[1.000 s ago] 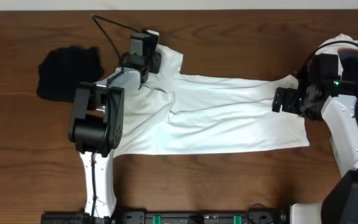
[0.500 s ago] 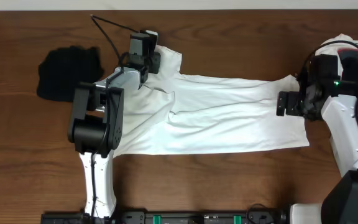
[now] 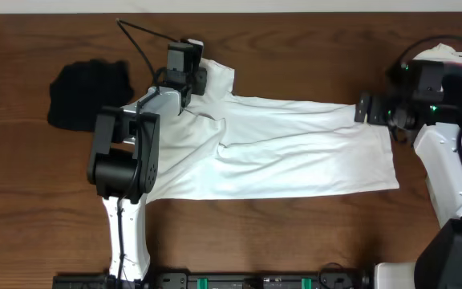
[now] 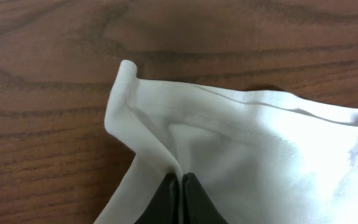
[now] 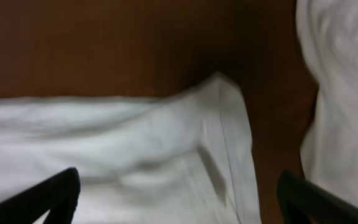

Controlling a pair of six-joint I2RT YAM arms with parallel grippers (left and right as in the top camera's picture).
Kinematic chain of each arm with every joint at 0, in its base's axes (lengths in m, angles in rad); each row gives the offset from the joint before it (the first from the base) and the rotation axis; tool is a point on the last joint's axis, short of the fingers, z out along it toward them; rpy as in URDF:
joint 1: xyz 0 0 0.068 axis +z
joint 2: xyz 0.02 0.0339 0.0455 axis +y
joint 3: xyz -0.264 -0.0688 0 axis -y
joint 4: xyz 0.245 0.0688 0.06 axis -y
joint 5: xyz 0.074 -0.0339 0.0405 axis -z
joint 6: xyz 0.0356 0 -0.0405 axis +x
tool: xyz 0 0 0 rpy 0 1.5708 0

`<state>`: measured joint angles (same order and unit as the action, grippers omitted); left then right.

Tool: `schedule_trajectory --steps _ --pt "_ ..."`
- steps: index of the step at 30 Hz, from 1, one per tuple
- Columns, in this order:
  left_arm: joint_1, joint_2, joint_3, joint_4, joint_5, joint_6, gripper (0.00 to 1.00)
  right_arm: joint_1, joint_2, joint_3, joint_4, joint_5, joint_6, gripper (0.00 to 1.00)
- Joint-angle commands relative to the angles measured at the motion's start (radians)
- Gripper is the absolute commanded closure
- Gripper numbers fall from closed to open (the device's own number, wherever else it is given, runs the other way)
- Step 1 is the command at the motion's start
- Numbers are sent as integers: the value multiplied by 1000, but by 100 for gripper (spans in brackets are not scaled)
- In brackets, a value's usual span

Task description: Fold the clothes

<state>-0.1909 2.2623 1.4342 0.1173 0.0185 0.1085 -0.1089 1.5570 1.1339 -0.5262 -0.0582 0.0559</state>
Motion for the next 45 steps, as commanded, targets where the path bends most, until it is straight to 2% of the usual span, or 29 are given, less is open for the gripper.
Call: schedule_trajectory --steps 1,6,9,14,19,24,26,28,32,35,37,40,45 --pt "13 37 -50 -42 -31 -2 94 -15 14 1 64 -36 64 7" --pt "13 37 -50 -43 -31 -2 94 -19 95 1 185 -35 62 11" --pt "13 37 -50 -58 -31 -2 89 -19 178 1 277 -21 60 15" --pt "13 37 -50 -72 -31 -2 89 -19 327 1 425 -4 59 15" --pt "13 38 -50 -72 -31 -2 89 -19 415 2 499 89 46 17" --pt "13 38 -50 -72 -31 -2 90 -19 462 2 523 96 32 21" --pt "13 38 -50 -72 -31 -2 90 -19 479 2 523 96 33 25" --pt "13 38 -50 -72 -31 -2 90 -19 492 2 521 96 33 38" --pt "13 38 -50 -72 -31 -2 89 -19 498 2 502 127 33 55" --pt "13 38 -50 -72 -31 -2 89 -20 498 2 492 140 32 79" --pt "13 37 -50 -69 -31 -2 90 -22 498 2 489 140 32 99" --pt "13 23 -49 -63 -31 -2 94 -22 497 8 490 139 32 99" --pt "18 -47 -48 -69 -31 -2 94 -21 478 31 461 127 14 99"
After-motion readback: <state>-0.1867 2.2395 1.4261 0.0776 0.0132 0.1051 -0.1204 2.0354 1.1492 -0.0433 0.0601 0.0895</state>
